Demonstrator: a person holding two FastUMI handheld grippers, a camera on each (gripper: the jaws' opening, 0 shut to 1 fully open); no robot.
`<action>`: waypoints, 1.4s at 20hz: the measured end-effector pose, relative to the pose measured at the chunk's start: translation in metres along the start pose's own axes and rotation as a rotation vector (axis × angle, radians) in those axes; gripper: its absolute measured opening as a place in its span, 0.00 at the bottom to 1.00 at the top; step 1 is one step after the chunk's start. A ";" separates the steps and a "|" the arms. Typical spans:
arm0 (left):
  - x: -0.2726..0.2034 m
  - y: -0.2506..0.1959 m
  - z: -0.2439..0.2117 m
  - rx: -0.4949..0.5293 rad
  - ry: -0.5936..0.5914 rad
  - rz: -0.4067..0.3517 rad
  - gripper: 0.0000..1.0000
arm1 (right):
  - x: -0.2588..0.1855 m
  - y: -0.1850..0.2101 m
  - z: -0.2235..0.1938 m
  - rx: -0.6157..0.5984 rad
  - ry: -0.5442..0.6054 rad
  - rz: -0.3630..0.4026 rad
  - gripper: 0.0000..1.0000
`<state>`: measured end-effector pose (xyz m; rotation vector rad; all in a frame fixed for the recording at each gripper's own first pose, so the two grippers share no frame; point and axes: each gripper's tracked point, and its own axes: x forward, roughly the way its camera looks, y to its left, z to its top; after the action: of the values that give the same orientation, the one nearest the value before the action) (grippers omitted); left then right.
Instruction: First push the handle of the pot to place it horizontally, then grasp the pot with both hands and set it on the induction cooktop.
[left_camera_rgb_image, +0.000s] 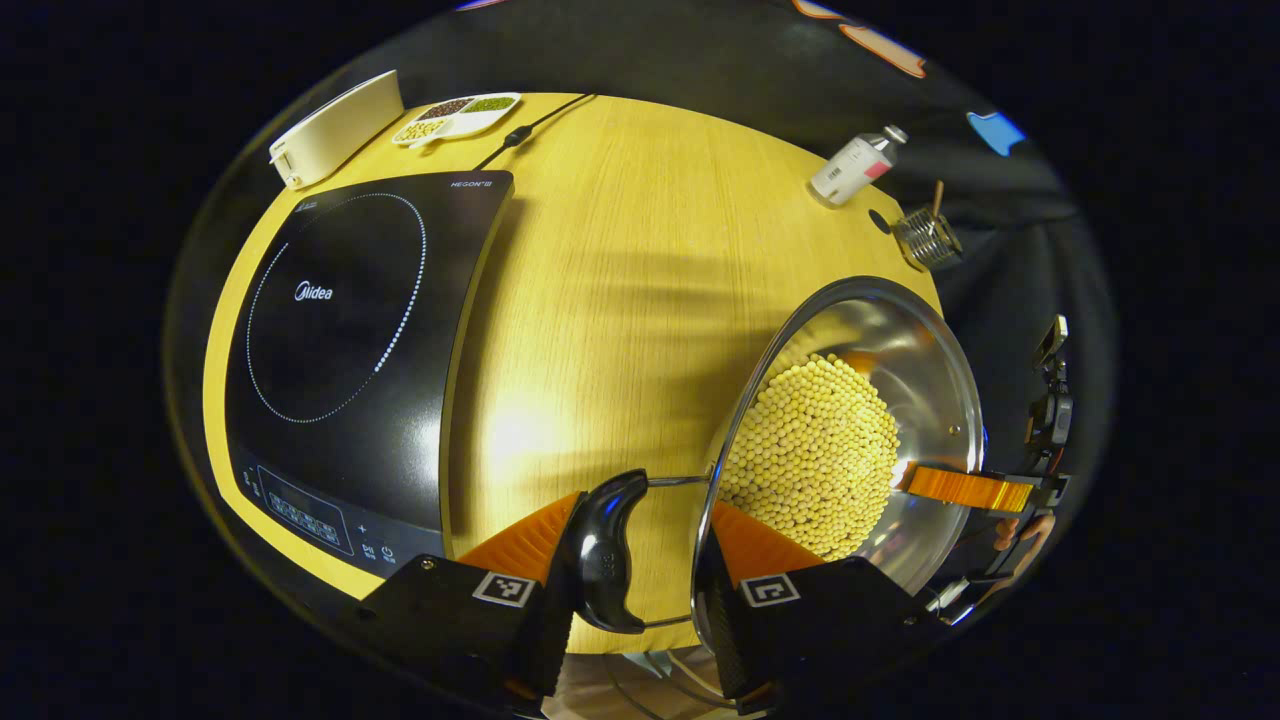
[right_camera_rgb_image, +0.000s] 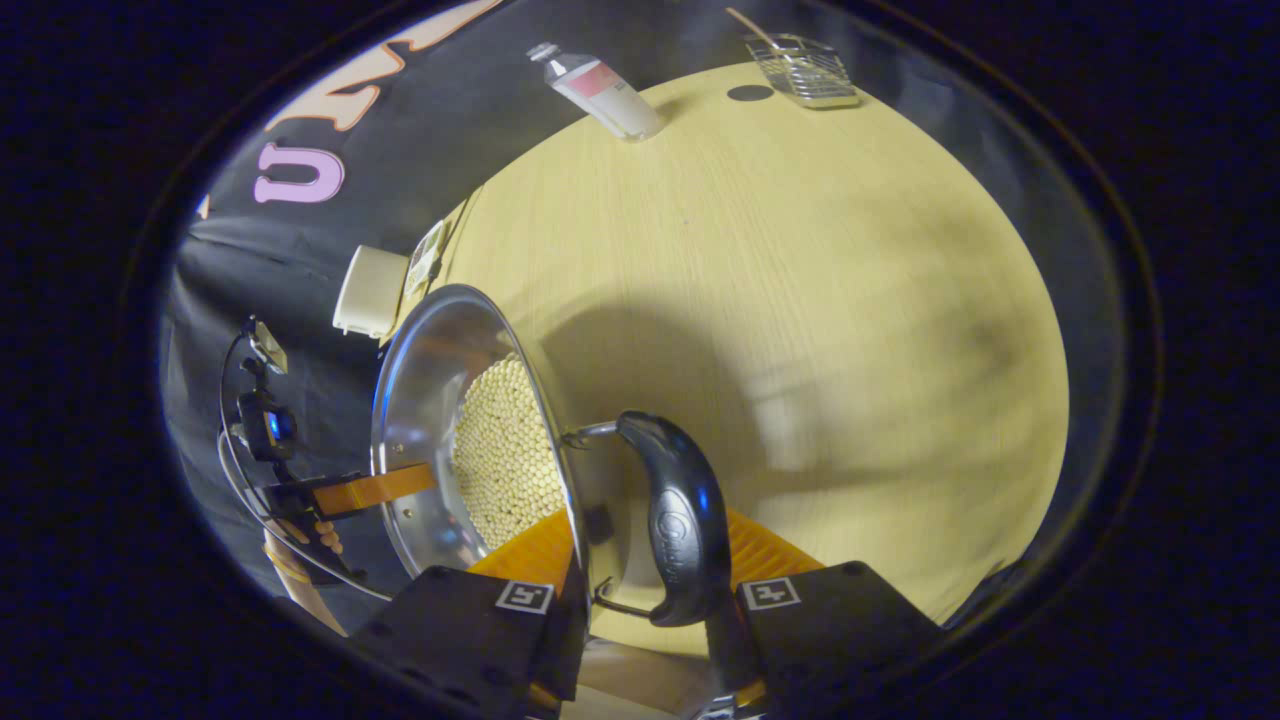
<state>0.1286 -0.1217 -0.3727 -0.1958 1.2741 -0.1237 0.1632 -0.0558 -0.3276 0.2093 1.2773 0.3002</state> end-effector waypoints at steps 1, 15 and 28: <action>0.001 0.000 0.002 0.015 0.004 -0.007 0.60 | -0.006 0.002 -0.008 0.013 -0.011 -0.005 0.53; 0.005 -0.006 0.059 0.244 0.020 -0.107 0.63 | 0.008 0.130 -0.103 0.241 -0.210 -0.102 0.54; 0.024 -0.009 0.042 0.145 -0.078 -0.135 0.59 | 0.078 0.297 -0.086 0.179 -0.311 -0.070 0.47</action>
<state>0.1760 -0.1319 -0.3820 -0.1605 1.1690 -0.3201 0.0699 0.2488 -0.3284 0.3488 1.0000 0.0873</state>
